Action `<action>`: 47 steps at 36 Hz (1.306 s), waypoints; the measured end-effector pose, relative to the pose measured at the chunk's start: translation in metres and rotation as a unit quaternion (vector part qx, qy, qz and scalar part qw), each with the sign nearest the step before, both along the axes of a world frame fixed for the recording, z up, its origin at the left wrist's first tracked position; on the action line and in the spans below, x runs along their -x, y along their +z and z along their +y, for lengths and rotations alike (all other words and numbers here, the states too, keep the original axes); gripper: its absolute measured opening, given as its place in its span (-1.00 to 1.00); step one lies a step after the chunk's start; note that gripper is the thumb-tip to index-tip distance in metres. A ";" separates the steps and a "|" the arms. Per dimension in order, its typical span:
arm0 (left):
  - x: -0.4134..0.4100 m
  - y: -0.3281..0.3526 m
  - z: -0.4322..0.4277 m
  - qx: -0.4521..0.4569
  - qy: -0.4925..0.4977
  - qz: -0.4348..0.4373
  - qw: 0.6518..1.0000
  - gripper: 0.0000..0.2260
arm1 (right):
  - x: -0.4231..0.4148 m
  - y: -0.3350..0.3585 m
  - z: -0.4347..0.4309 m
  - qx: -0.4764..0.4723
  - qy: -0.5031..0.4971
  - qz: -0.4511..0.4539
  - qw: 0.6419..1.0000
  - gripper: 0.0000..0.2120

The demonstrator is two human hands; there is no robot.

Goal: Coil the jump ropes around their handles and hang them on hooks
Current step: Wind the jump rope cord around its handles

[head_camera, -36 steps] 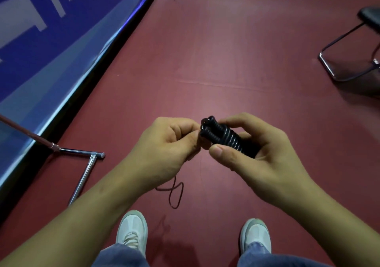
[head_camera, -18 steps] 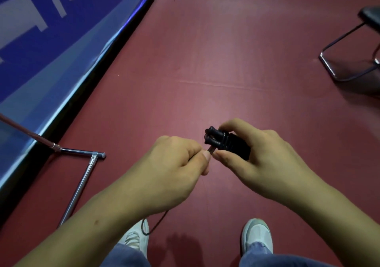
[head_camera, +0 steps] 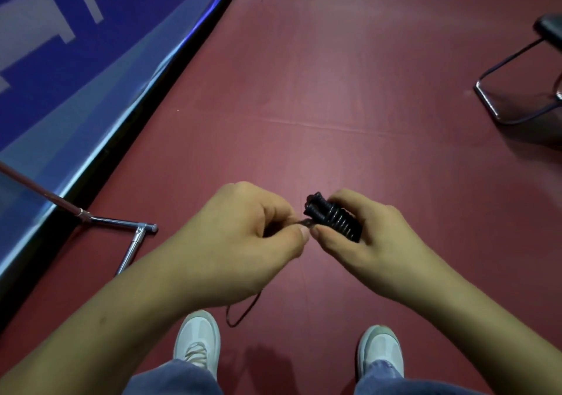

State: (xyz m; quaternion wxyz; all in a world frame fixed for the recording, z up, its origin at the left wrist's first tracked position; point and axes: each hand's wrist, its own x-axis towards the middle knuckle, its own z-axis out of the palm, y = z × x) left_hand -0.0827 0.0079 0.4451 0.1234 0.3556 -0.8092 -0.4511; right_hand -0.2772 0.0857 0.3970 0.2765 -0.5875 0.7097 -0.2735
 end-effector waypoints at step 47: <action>0.017 -0.016 0.004 -0.144 0.024 0.166 0.975 -0.89 | -0.004 -0.001 0.005 -0.242 0.127 -0.740 0.615 -0.46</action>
